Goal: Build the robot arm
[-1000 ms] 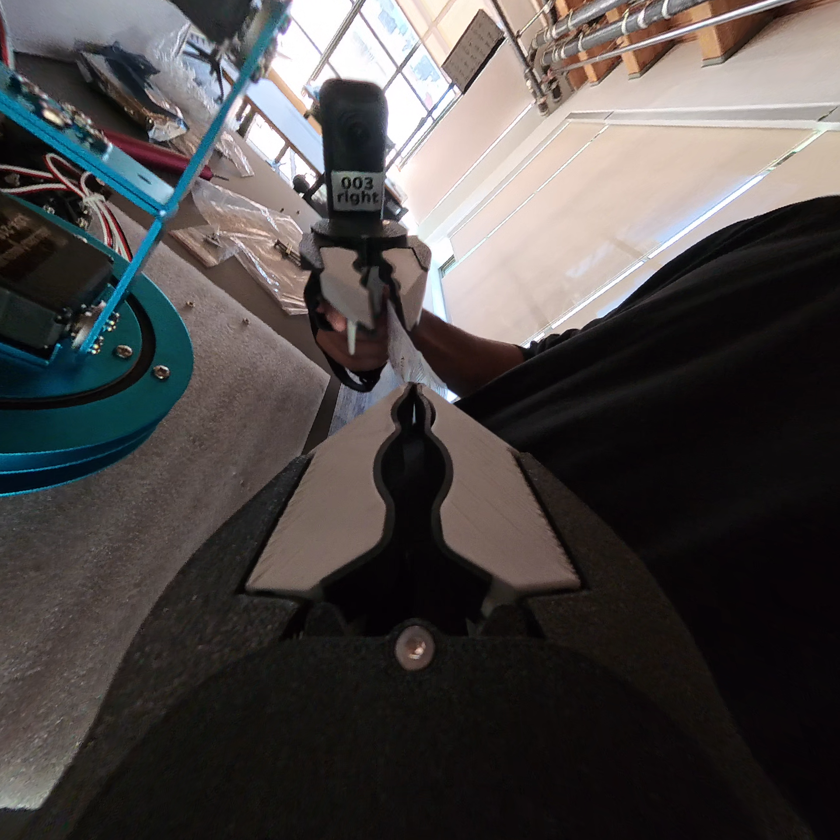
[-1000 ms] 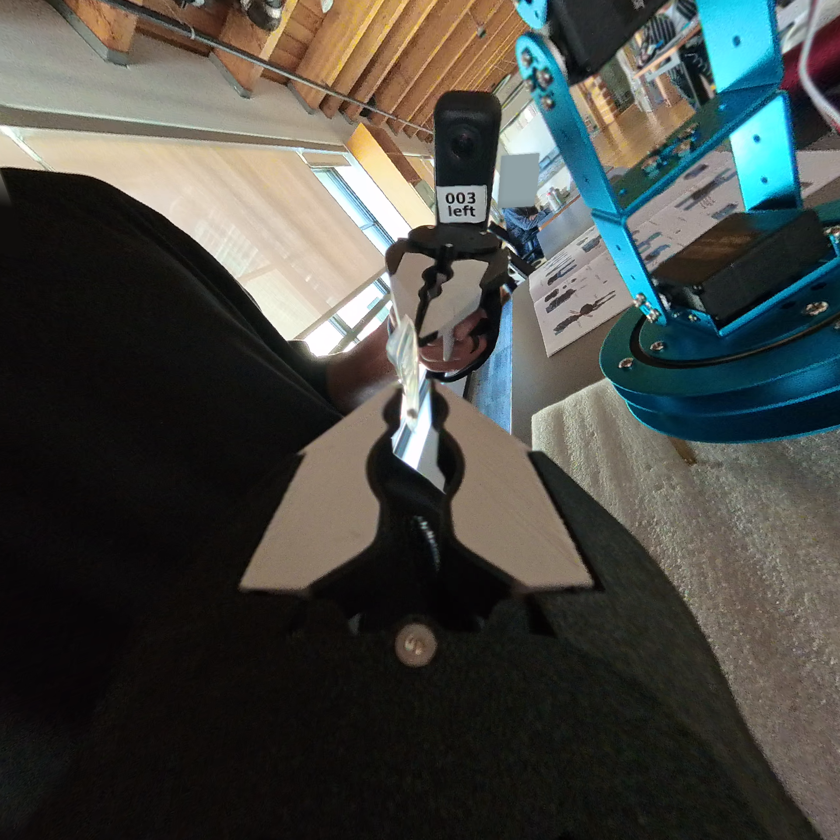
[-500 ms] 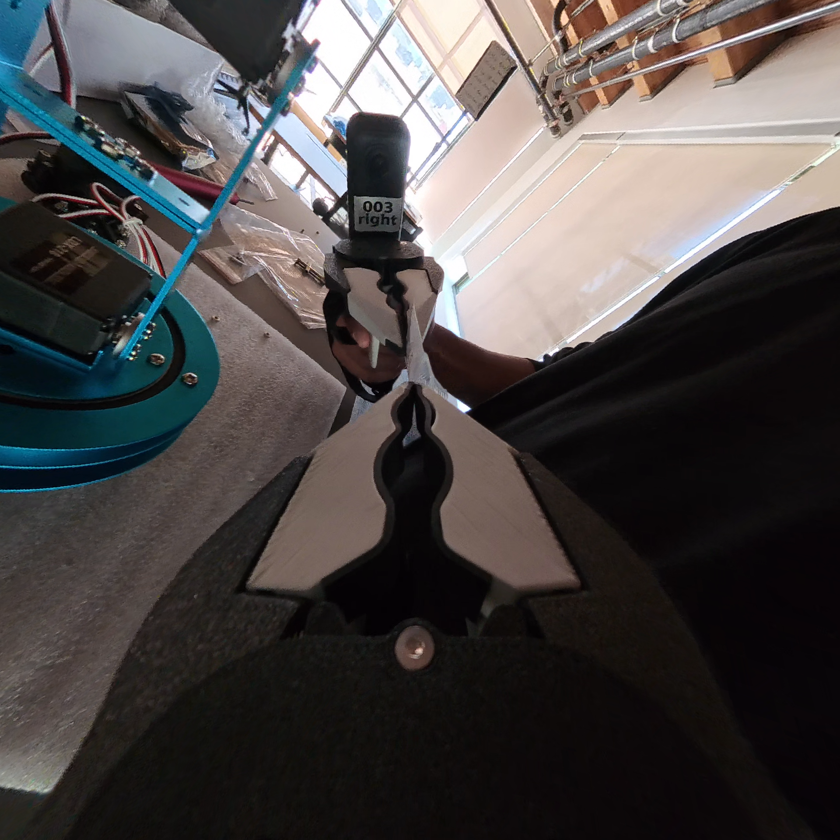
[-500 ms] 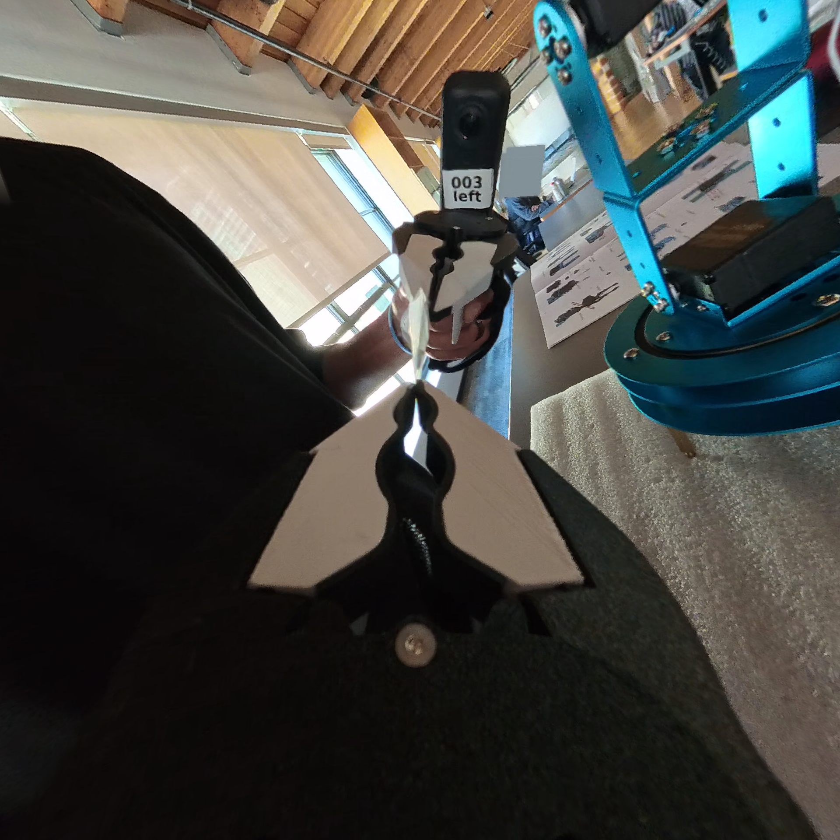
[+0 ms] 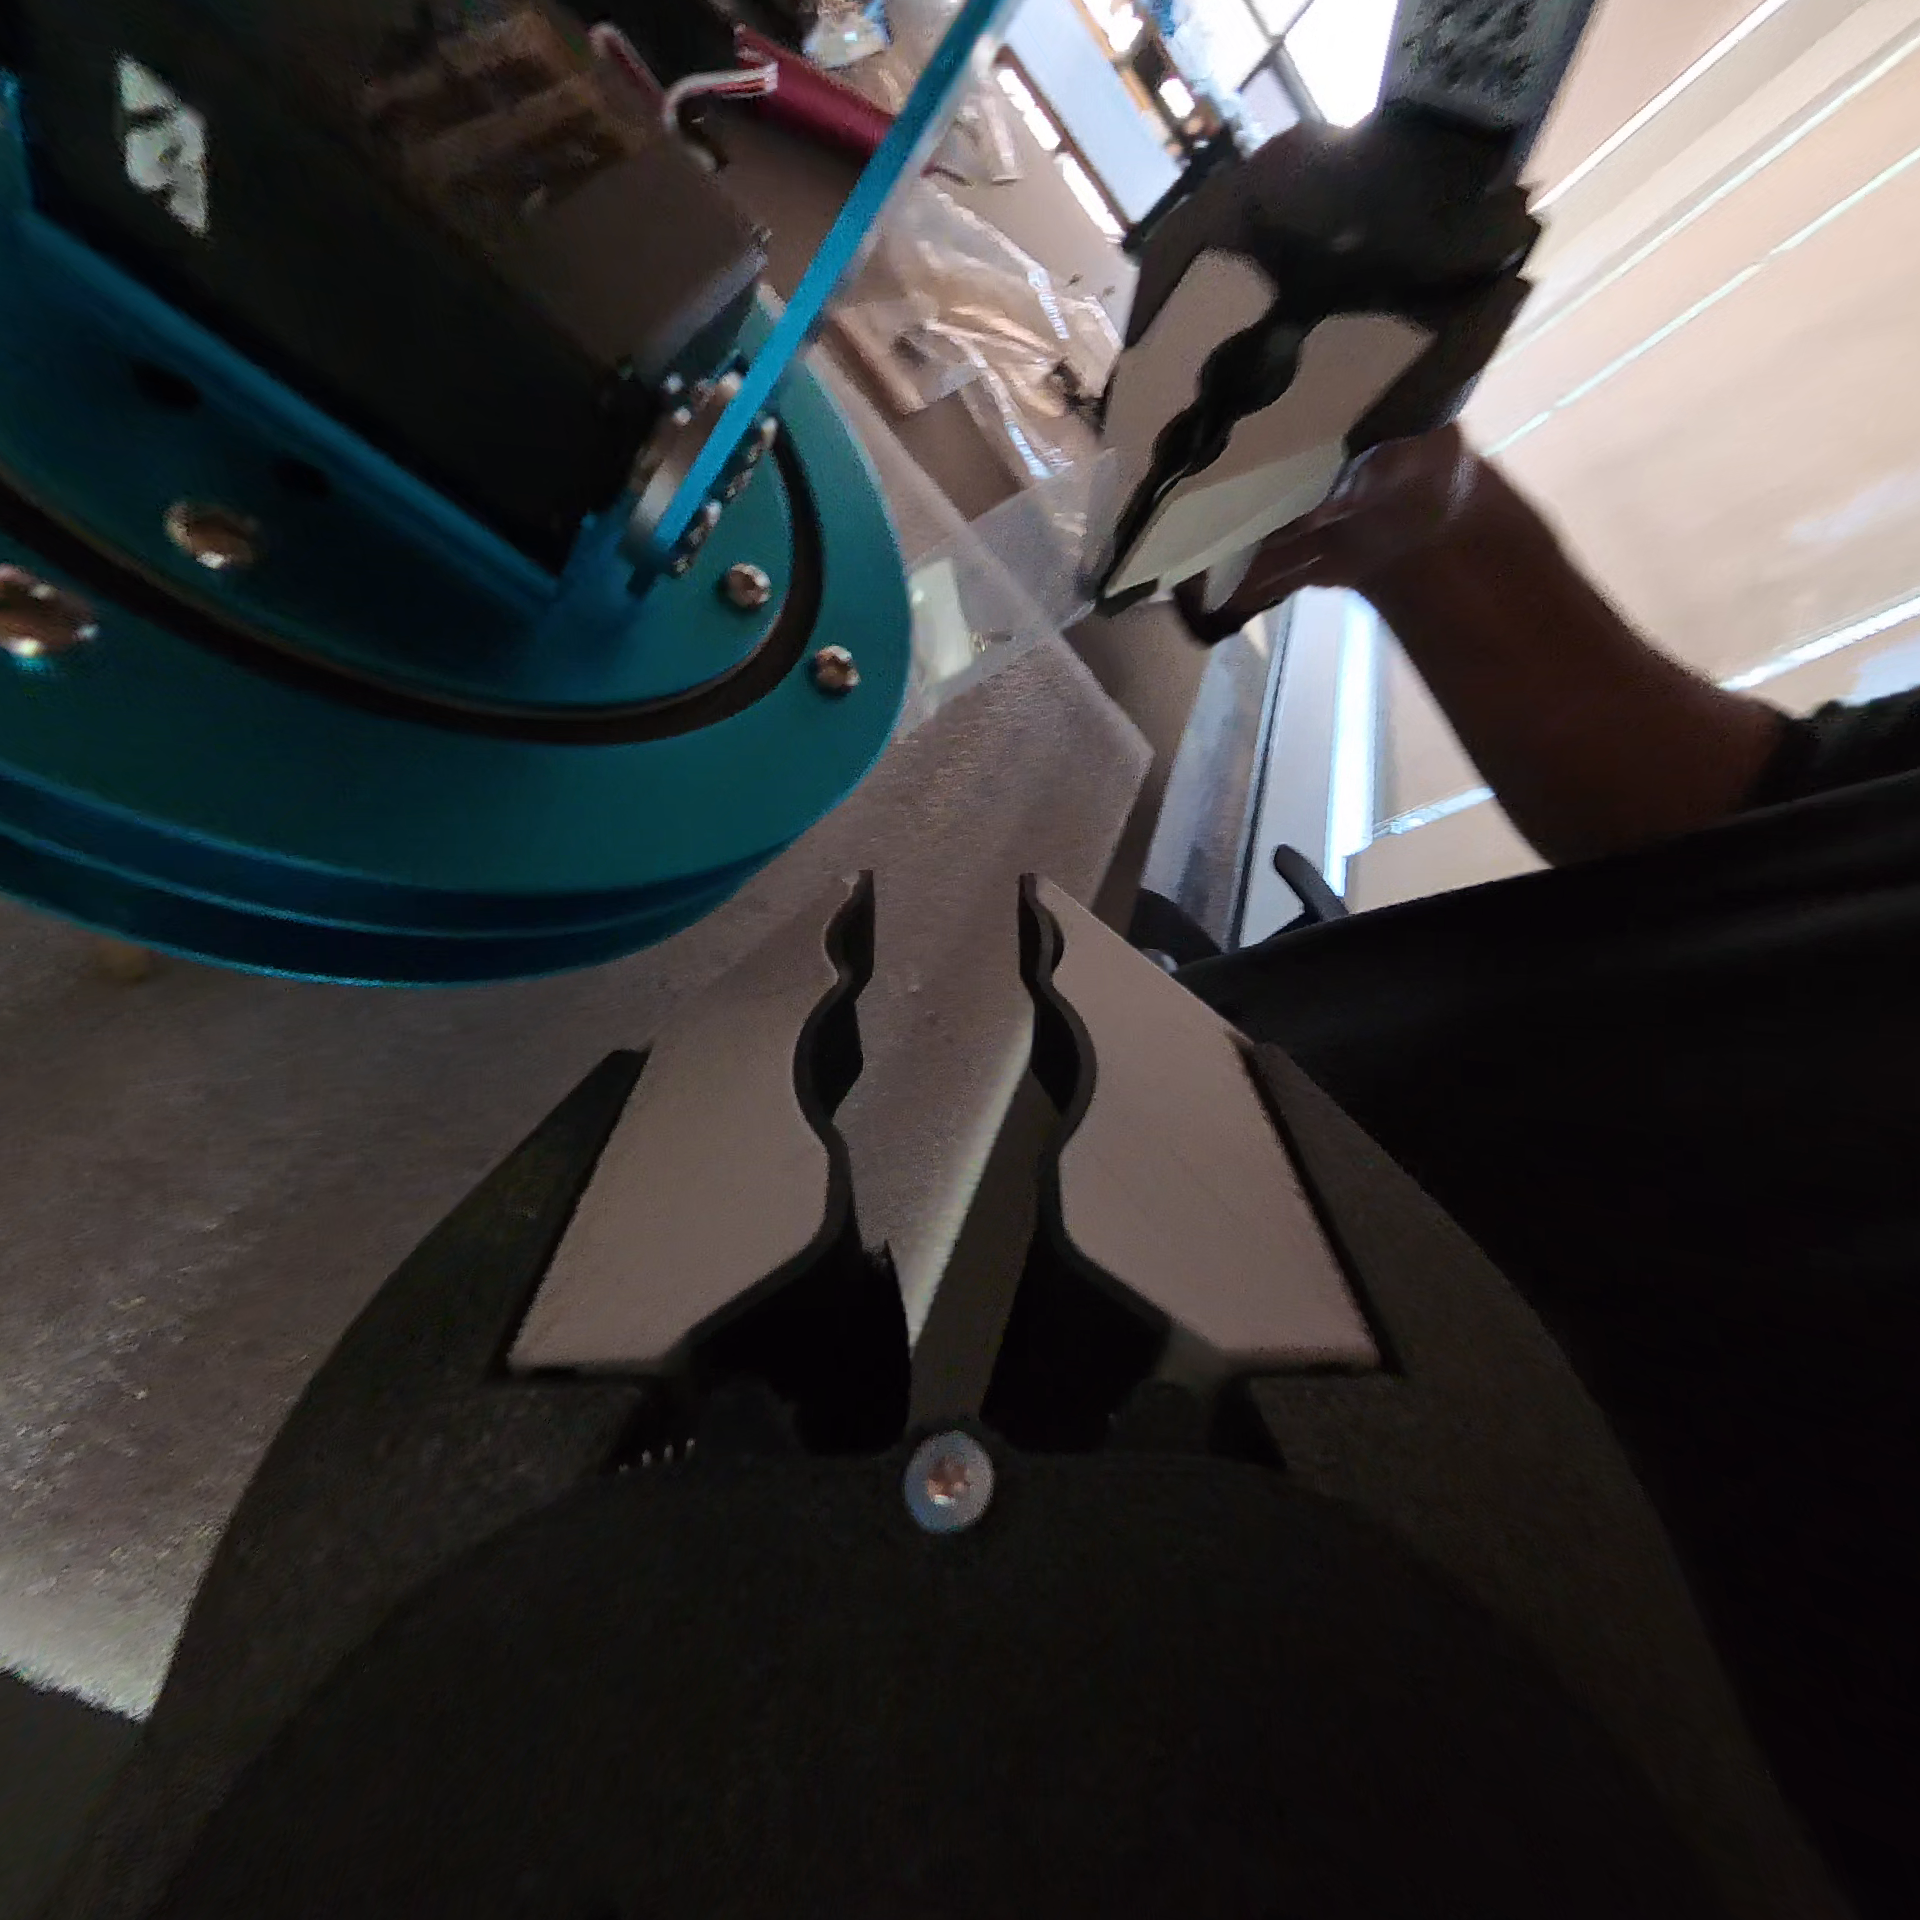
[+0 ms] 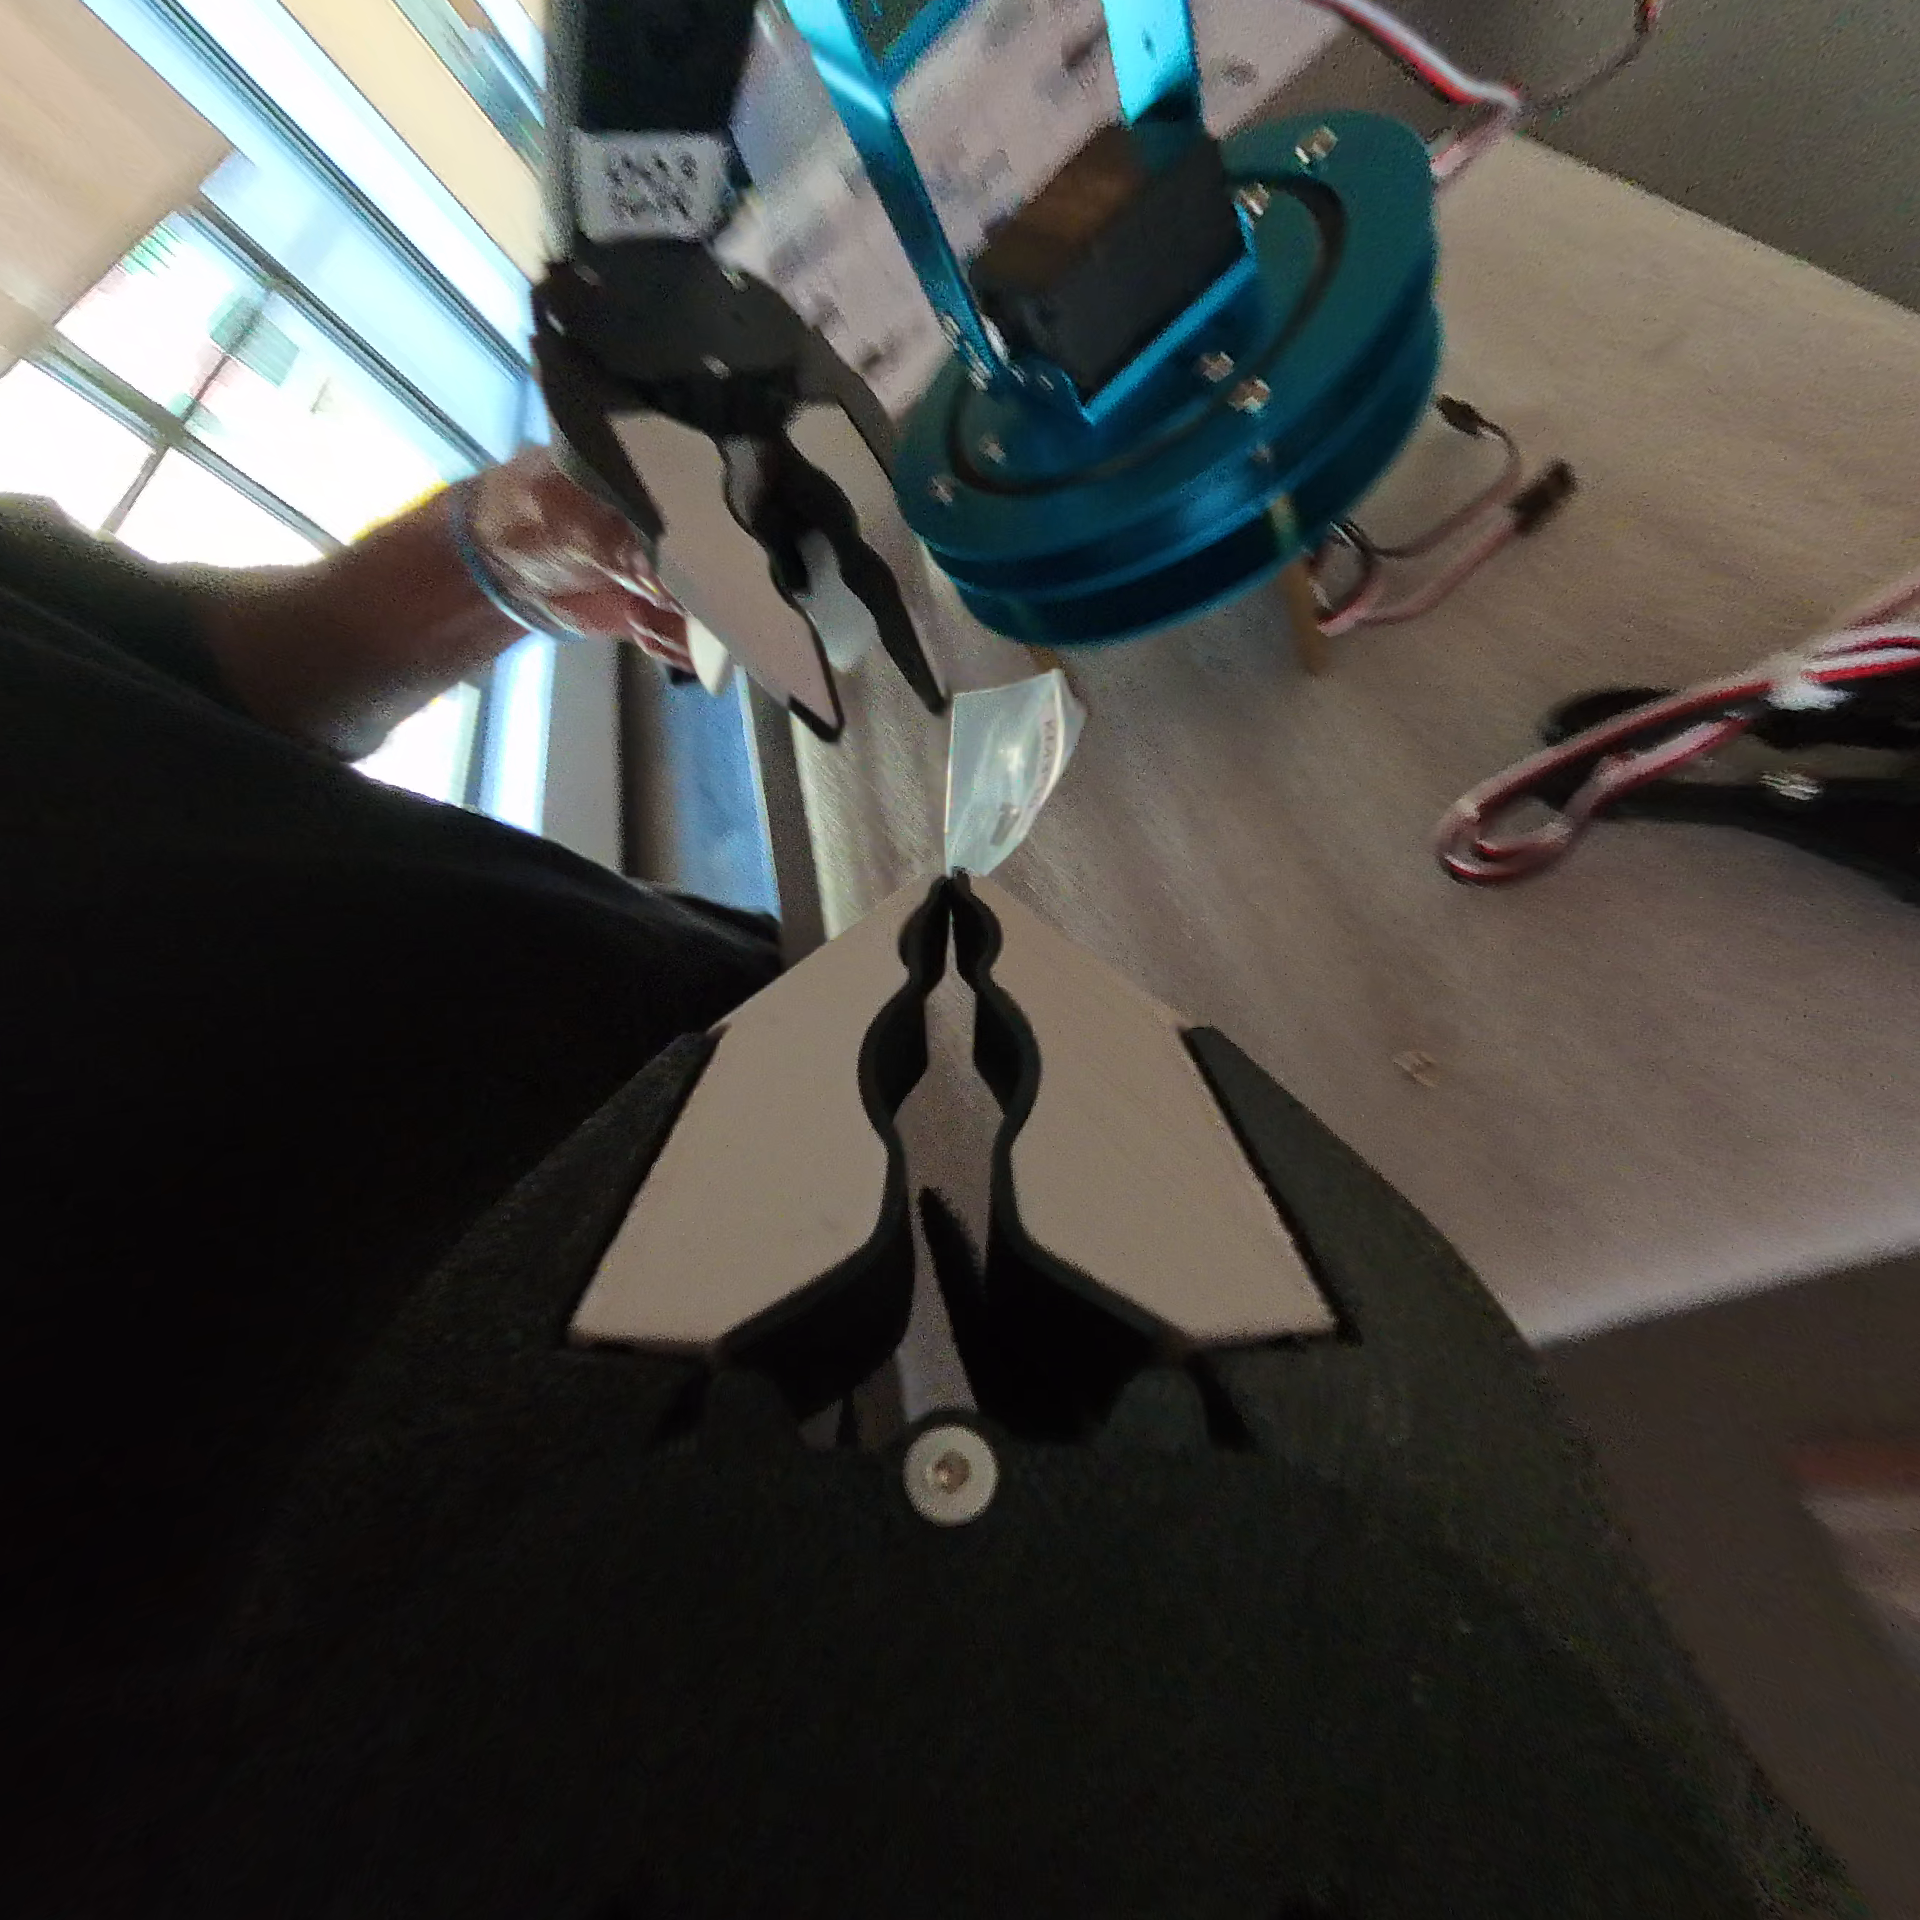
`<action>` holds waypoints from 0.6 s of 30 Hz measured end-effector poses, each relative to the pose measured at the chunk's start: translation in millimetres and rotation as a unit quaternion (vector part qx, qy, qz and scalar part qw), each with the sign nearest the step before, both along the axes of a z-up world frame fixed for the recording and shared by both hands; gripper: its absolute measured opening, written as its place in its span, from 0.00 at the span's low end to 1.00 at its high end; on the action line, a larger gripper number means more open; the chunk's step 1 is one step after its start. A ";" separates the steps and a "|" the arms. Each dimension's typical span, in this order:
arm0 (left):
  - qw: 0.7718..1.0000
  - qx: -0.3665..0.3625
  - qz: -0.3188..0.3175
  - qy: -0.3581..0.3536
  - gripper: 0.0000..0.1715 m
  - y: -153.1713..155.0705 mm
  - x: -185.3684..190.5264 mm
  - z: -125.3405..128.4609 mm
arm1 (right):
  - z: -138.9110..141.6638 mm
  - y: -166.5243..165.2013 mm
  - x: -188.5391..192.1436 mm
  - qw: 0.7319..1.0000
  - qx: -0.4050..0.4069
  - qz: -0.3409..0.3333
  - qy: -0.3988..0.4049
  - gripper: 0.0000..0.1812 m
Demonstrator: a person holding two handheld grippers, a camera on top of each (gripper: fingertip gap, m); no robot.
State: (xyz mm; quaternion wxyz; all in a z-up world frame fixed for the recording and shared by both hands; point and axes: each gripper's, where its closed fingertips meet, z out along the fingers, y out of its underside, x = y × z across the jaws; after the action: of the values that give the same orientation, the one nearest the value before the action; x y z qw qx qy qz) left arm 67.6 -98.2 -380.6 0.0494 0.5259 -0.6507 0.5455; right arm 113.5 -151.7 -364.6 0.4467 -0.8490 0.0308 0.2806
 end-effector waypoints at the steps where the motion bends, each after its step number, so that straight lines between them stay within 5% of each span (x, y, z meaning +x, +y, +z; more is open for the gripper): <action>1: 1.000 0.011 0.008 0.000 0.16 1.7 0.7 -4.6 | -2.9 -4.8 6.4 0.999 -0.023 0.004 -0.029 0.00; 7: 0.997 0.043 0.053 -0.039 0.16 11.2 -8.1 0.7 | 1.8 -30.6 36.9 0.955 -0.197 0.081 -0.205 0.00; 11: 0.995 0.065 0.044 -0.066 0.17 -3.9 -13.3 4.2 | 11.4 -37.2 43.6 0.918 -0.289 0.131 -0.236 0.00; 15: 0.986 0.130 0.048 -0.097 0.33 -21.4 -5.6 0.9 | 5.5 -35.0 45.8 0.893 -0.355 0.148 -0.234 0.00; 18: 0.973 0.176 0.081 -0.123 0.42 -35.1 11.7 2.1 | -0.4 -32.7 42.0 0.898 -0.363 0.142 -0.204 0.00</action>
State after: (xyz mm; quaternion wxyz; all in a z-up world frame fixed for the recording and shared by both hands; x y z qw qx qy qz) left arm 79.3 -133.2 -378.5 -0.1688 0.5060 -0.6925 0.4857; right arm 155.5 -184.4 -365.1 0.0593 -0.9862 -0.0815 0.1311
